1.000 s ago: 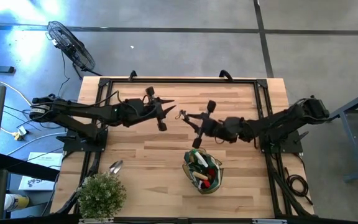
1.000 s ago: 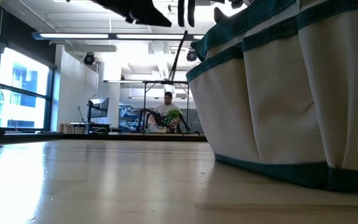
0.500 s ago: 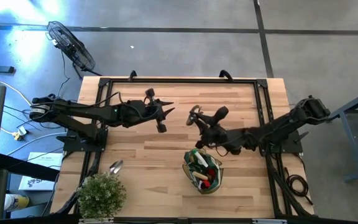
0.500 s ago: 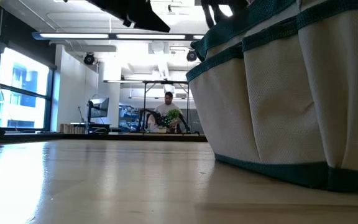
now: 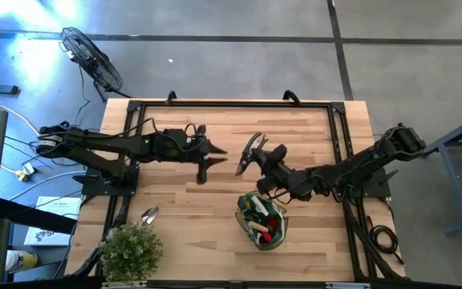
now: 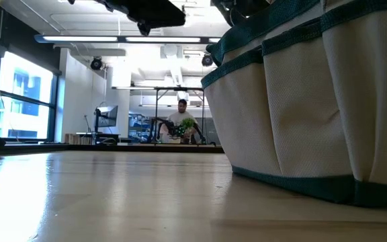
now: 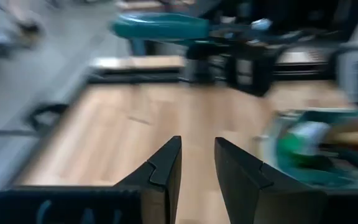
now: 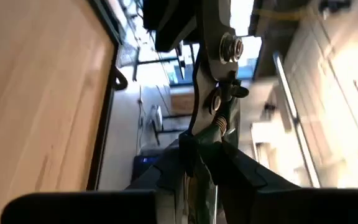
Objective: Pick & Place Garden tools in Gardening bag
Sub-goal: Put the green shear scissors into the green gardening bag
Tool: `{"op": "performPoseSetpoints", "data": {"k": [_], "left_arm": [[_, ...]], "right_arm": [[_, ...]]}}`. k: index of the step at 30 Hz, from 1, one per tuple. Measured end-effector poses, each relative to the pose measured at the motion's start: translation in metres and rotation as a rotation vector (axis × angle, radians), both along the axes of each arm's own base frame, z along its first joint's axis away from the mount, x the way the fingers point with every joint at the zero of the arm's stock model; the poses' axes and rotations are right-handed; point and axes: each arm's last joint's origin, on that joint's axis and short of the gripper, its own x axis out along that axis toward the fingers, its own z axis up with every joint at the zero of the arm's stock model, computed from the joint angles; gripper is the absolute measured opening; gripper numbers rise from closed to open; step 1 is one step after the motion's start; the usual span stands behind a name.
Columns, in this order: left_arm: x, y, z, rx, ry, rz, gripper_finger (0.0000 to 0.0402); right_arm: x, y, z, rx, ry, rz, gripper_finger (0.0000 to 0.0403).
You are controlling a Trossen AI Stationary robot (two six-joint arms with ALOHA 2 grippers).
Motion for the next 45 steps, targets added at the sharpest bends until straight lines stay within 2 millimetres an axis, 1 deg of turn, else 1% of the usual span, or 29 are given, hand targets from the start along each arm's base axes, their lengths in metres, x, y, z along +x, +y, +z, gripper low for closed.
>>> {"op": "performPoseSetpoints", "data": {"k": [2,5,10,12,16,18,20,22,25,29,31,33,36,37,39,42,45], "left_arm": [[-0.004,-0.002,0.002,-0.092,0.014,-0.064,0.0090],[-0.009,-0.006,0.011,-0.225,0.002,-0.147,0.0090],[-0.023,-0.007,0.034,-0.370,-0.011,-0.143,0.0090],[-0.026,-0.006,0.047,-0.422,-0.061,-0.131,0.0090],[-0.030,-0.005,0.071,-0.542,-0.137,-0.083,0.0090],[-0.031,-0.005,0.078,-0.565,-0.151,-0.084,0.0090],[-0.027,-0.005,0.083,-0.575,-0.162,-0.087,0.0090],[-0.025,-0.005,0.082,-0.582,-0.133,-0.074,0.0090],[-0.022,-0.005,0.082,-0.579,-0.107,-0.036,0.0090],[-0.018,-0.004,0.074,-0.573,-0.042,0.005,0.0090],[-0.019,-0.004,0.067,-0.571,0.018,0.026,0.0091],[-0.014,-0.004,0.062,-0.583,0.051,0.030,0.0091],[-0.010,-0.004,0.051,-0.717,0.128,0.050,0.0091],[-0.006,-0.003,0.050,-0.758,0.128,0.049,0.0091],[-0.006,0.000,0.047,-0.814,0.157,0.052,0.0091],[0.000,0.008,0.044,-0.853,0.161,0.080,0.0091],[0.000,0.016,0.040,-0.871,0.170,0.118,0.0091]], "right_arm": [[0.001,-0.002,0.000,-0.041,0.041,0.022,0.0060],[0.002,-0.003,-0.002,-0.108,0.115,0.049,0.0061],[0.003,-0.004,-0.002,-0.238,0.220,0.103,0.0059],[0.005,-0.003,-0.004,-0.283,0.256,0.139,0.0061],[0.015,-0.001,-0.015,-0.371,0.340,0.180,0.0060],[0.025,-0.002,-0.022,-0.375,0.354,0.174,0.0058],[0.034,-0.001,-0.029,-0.379,0.367,0.165,0.0057],[0.043,-0.001,-0.035,-0.392,0.374,0.163,0.0060],[0.051,0.002,-0.041,-0.408,0.392,0.170,0.0061],[0.053,0.006,-0.036,-0.409,0.371,0.171,0.0056],[0.053,0.008,-0.034,-0.404,0.341,0.173,0.0056],[0.052,0.010,-0.032,-0.398,0.315,0.174,0.0057],[0.053,0.011,-0.031,-0.399,0.314,0.178,0.0057],[0.053,0.011,-0.031,-0.402,0.316,0.179,0.0056],[0.053,0.011,-0.031,-0.411,0.322,0.182,0.0056],[0.053,0.012,-0.031,-0.412,0.319,0.183,0.0057],[0.052,0.014,-0.031,-0.415,0.321,0.190,0.0056]]}}
